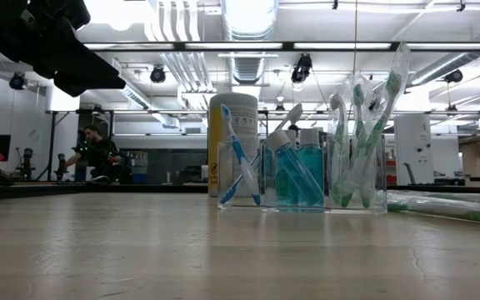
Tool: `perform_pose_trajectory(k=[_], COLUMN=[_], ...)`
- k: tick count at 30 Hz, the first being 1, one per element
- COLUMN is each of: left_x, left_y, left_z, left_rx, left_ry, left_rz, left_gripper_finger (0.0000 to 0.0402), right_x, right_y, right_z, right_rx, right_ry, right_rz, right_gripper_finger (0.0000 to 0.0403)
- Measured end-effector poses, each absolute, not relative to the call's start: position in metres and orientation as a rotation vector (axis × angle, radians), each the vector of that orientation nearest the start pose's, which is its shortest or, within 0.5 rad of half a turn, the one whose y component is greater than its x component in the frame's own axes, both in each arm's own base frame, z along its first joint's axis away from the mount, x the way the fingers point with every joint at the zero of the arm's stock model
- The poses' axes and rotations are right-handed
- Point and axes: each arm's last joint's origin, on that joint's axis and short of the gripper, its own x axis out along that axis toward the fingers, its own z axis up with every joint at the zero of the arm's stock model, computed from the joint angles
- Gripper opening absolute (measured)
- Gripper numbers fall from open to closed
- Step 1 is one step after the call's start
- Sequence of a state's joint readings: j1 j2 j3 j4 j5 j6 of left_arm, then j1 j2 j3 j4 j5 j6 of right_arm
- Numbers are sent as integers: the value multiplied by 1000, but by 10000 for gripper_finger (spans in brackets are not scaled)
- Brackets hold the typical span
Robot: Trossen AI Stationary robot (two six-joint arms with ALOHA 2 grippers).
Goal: Pick & Place toothbrushing station
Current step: Put the blue mouthwash into the middle section of the transparent organizer
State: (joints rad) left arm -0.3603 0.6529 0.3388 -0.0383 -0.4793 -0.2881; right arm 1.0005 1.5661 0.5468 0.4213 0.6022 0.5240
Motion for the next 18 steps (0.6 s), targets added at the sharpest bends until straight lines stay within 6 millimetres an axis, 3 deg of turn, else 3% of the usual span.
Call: perform_pose_trajectory(k=[9, 18], left_x=[145, 145], left_y=[-40, -40], left_z=[213, 213], left_rx=[-142, -142], left_ry=[302, 302], left_rz=[163, 163], left_gripper_finger=[157, 157], right_x=[162, 163], right_y=[221, 220], right_z=[139, 141], right_rx=[102, 126], right_ry=[505, 504], right_rz=[254, 247], right_gripper_finger=[106, 99])
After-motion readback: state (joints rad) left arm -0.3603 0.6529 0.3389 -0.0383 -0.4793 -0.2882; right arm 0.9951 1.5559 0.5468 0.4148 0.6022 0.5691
